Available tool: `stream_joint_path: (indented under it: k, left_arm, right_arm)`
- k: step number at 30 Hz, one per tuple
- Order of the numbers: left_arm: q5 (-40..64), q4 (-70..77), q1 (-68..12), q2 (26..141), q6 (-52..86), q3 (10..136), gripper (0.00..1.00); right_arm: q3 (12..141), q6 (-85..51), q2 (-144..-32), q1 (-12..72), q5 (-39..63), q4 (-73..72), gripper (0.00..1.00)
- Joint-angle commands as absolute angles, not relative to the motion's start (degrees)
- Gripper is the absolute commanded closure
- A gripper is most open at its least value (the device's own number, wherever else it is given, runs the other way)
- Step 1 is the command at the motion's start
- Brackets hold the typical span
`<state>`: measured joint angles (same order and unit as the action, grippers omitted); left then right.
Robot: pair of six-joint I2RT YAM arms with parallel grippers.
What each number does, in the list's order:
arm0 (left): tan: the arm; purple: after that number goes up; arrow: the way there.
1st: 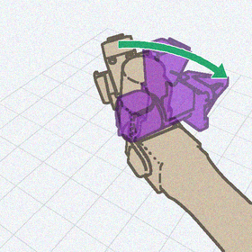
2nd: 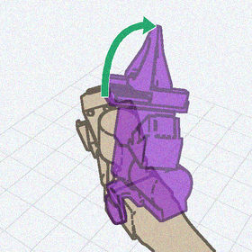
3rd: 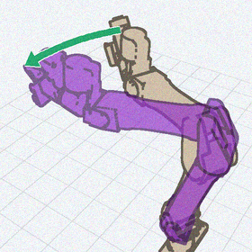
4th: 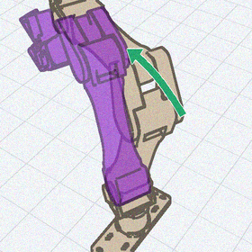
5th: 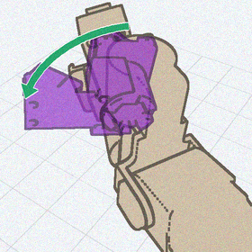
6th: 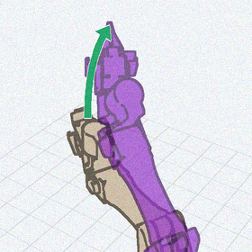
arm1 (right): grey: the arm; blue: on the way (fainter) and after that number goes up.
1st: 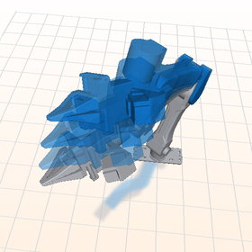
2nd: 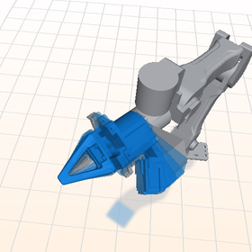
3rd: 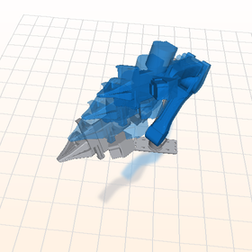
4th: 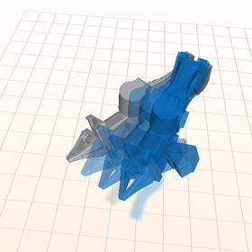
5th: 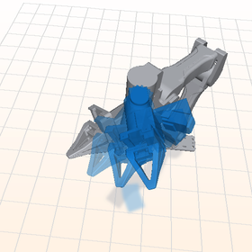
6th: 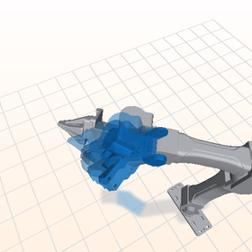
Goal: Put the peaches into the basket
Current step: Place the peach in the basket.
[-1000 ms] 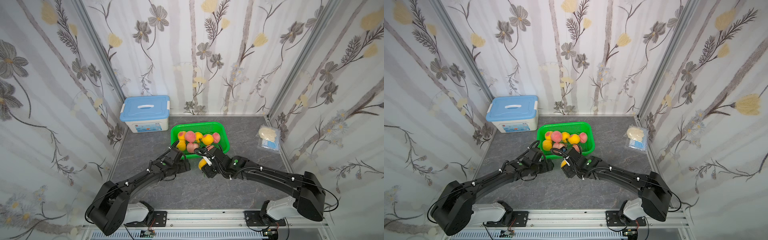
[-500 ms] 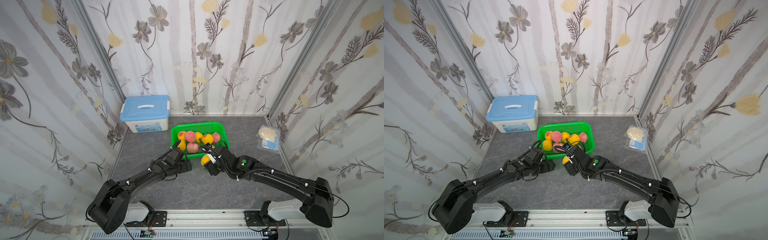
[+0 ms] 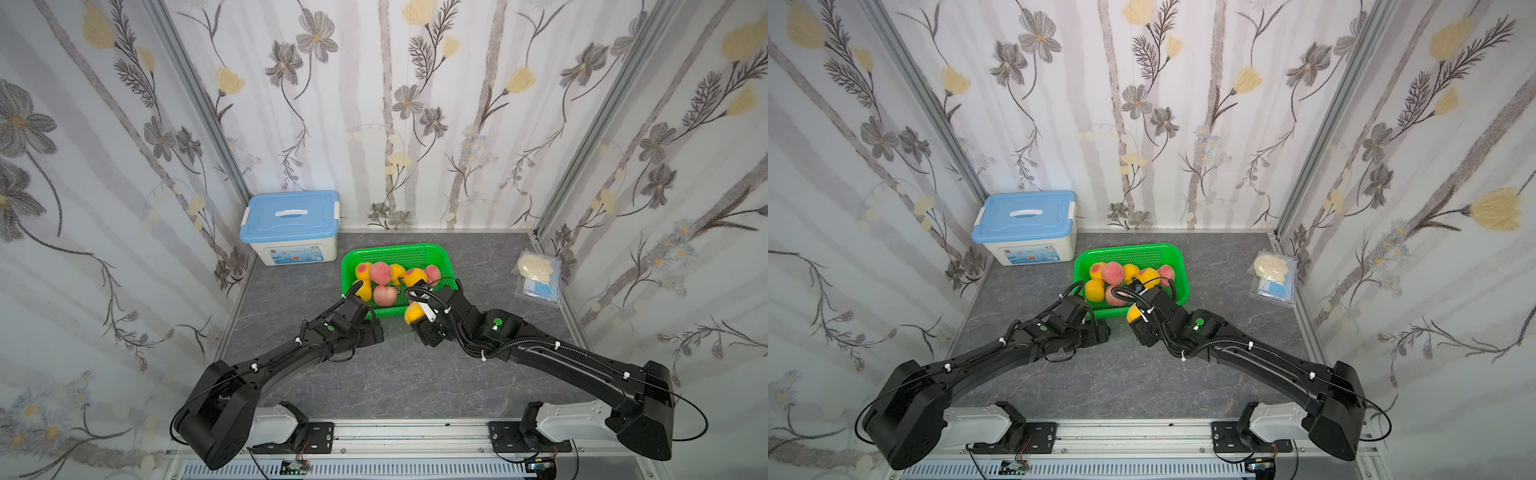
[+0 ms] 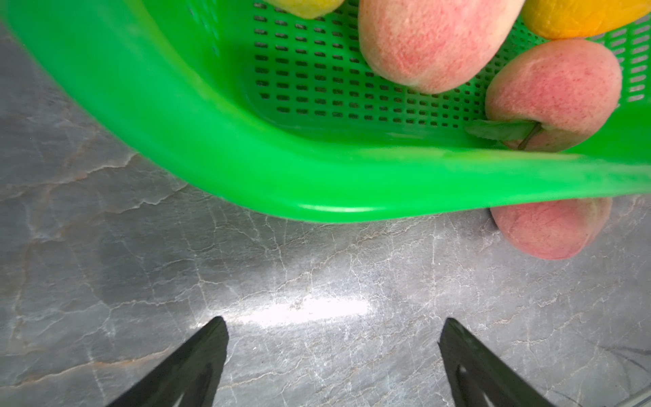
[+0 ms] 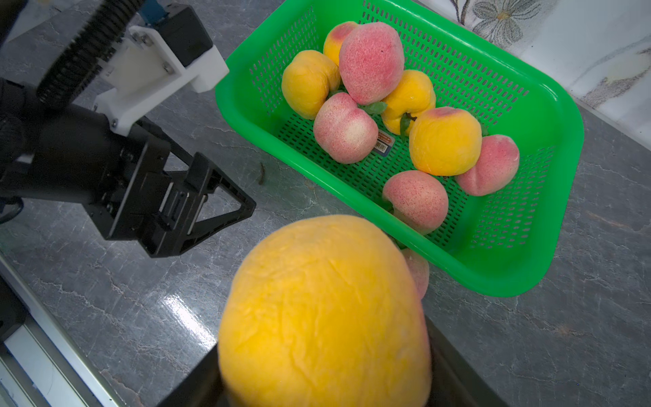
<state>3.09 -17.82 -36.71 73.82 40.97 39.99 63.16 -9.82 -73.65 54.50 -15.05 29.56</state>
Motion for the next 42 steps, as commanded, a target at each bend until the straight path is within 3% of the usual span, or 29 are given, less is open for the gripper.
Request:
stream_joint_path:
  k: [1, 12, 26, 42]
  left_arm:
    - [1.9, -18.2, -36.8, 73.1, 41.9, 40.0, 0.04]
    - [2.3, -17.4, -37.1, 74.2, 42.1, 40.5, 0.04]
    - [1.0, -17.3, -37.2, 72.4, 42.4, 39.0, 0.04]
    - [1.5, -16.8, -37.2, 71.4, 42.2, 38.3, 0.04]
  right_arm:
    - [64.0, -9.6, -73.0, 54.3, -16.4, 30.2, 0.39]
    - [67.3, -9.3, -74.0, 49.3, -15.2, 30.5, 0.40]
    - [74.3, -8.3, -86.2, 38.8, -9.3, 29.5, 0.39]
    - [75.4, -8.6, -94.6, 33.5, -7.7, 26.8, 0.39]
